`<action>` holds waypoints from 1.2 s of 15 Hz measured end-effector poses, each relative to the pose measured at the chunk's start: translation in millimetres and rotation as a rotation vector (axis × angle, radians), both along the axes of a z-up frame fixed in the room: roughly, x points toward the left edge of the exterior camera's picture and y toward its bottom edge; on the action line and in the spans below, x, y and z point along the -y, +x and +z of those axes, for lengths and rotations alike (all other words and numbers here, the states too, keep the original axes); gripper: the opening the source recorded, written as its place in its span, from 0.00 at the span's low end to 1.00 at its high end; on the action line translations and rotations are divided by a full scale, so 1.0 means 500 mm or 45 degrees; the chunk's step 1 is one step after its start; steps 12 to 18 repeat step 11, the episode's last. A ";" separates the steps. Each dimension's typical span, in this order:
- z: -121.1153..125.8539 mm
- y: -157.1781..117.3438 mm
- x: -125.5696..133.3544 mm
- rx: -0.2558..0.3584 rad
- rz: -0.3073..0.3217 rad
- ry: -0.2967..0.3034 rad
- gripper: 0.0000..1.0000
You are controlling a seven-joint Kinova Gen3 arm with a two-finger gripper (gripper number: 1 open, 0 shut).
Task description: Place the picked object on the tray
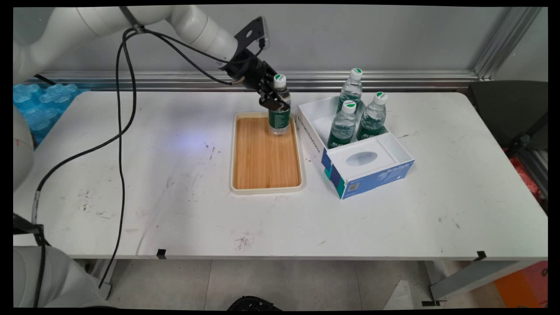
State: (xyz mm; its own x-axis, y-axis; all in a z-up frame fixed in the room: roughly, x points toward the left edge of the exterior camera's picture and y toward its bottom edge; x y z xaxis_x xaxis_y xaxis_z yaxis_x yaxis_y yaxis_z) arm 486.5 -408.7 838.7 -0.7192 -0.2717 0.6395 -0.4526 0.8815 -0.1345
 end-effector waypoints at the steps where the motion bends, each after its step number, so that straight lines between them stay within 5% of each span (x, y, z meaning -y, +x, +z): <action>1: -0.003 -0.001 0.001 -0.001 -0.004 0.000 0.00; 7: -0.026 -0.008 0.008 -0.005 -0.043 0.002 0.00; 8: -0.029 -0.009 0.009 -0.004 -0.048 0.002 1.00; 18: -0.036 -0.008 0.009 0.000 -0.054 0.007 1.00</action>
